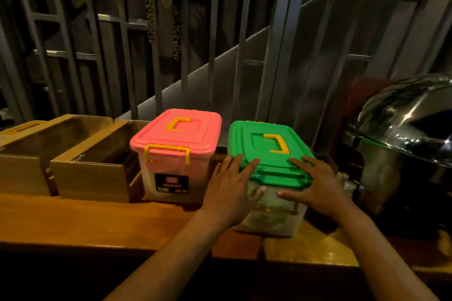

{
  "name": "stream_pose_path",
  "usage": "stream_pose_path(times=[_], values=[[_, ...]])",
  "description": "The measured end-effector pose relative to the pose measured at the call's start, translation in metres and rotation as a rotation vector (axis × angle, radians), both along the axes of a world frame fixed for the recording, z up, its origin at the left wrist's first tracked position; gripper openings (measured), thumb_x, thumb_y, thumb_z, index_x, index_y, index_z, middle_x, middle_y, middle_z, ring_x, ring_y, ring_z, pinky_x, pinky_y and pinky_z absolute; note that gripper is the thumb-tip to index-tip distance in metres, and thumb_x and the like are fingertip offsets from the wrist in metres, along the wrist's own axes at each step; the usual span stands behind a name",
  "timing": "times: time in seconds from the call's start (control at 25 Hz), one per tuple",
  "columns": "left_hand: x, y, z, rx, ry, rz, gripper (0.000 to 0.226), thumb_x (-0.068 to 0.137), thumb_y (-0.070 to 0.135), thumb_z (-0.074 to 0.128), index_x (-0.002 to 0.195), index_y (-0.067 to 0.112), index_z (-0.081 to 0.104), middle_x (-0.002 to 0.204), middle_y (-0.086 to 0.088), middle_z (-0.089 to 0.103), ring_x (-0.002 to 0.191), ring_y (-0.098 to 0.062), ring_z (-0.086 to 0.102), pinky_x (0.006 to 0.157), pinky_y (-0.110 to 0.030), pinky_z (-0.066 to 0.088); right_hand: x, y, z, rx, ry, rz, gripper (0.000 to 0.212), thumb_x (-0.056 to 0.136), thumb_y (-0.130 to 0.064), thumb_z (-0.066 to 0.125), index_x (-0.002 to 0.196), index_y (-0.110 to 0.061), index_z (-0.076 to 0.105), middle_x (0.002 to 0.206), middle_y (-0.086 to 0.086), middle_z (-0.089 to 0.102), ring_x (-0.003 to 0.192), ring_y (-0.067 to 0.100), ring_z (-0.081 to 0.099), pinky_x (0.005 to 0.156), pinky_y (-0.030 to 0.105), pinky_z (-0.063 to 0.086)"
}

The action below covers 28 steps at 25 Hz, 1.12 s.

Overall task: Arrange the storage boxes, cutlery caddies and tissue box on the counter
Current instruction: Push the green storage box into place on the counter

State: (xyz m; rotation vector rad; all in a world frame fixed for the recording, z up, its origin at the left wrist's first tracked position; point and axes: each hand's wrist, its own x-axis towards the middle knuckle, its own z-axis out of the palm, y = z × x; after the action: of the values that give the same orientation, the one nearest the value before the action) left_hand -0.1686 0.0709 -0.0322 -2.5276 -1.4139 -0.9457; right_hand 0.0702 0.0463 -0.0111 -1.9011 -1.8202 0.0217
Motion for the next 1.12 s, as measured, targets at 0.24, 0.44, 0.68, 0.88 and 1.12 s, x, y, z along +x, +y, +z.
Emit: stream_pose_path(times=[0.24, 0.44, 0.68, 0.88, 1.12], values=[[0.009, 0.011, -0.014, 0.102, -0.018, 0.082, 0.054, 0.086, 0.062, 0.046, 0.130, 0.031, 0.049, 0.130, -0.001, 0.052, 0.131, -0.025, 0.040, 0.105, -0.040, 0.039, 0.013, 0.024, -0.015, 0.143, 0.015, 0.128, 0.082, 0.058, -0.050, 0.084, 0.133, -0.040, 0.052, 0.144, 0.013, 0.045, 0.135, 0.036, 0.033, 0.116, 0.051, 0.022], [0.008, 0.023, -0.012, 0.167, 0.042, 0.112, 0.056, 0.088, 0.066, 0.042, 0.128, 0.027, 0.051, 0.128, -0.004, 0.053, 0.128, -0.027, 0.043, 0.107, -0.040, 0.035, 0.008, 0.044, -0.022, 0.167, 0.043, 0.132, 0.079, 0.062, -0.049, 0.082, 0.134, -0.040, 0.051, 0.145, 0.012, 0.044, 0.137, 0.037, 0.032, 0.118, 0.050, 0.020], [0.012, 0.049, -0.014, 0.200, 0.088, 0.164, 0.058, 0.090, 0.067, 0.038, 0.127, 0.024, 0.051, 0.128, -0.006, 0.053, 0.128, -0.031, 0.043, 0.107, -0.045, 0.033, 0.005, 0.067, -0.020, 0.137, 0.052, 0.111, 0.078, 0.066, -0.051, 0.079, 0.136, -0.043, 0.047, 0.147, 0.008, 0.041, 0.139, 0.037, 0.026, 0.115, 0.051, 0.026], [0.014, 0.076, -0.015, 0.160, 0.133, 0.203, 0.061, 0.091, 0.070, 0.030, 0.129, 0.026, 0.047, 0.132, -0.007, 0.052, 0.132, -0.033, 0.040, 0.110, -0.055, 0.026, 0.002, 0.087, -0.015, 0.099, 0.017, 0.086, 0.078, 0.070, -0.054, 0.075, 0.139, -0.043, 0.041, 0.151, 0.006, 0.035, 0.142, 0.034, 0.021, 0.117, 0.051, 0.022], [0.018, 0.099, -0.012, 0.169, 0.156, 0.226, 0.064, 0.089, 0.070, 0.027, 0.128, 0.025, 0.051, 0.129, -0.008, 0.055, 0.129, -0.034, 0.043, 0.111, -0.059, 0.019, 0.005, 0.112, -0.015, 0.077, 0.027, 0.069, 0.079, 0.067, -0.054, 0.076, 0.138, -0.045, 0.043, 0.150, 0.008, 0.038, 0.139, 0.036, 0.027, 0.115, 0.051, 0.026]])
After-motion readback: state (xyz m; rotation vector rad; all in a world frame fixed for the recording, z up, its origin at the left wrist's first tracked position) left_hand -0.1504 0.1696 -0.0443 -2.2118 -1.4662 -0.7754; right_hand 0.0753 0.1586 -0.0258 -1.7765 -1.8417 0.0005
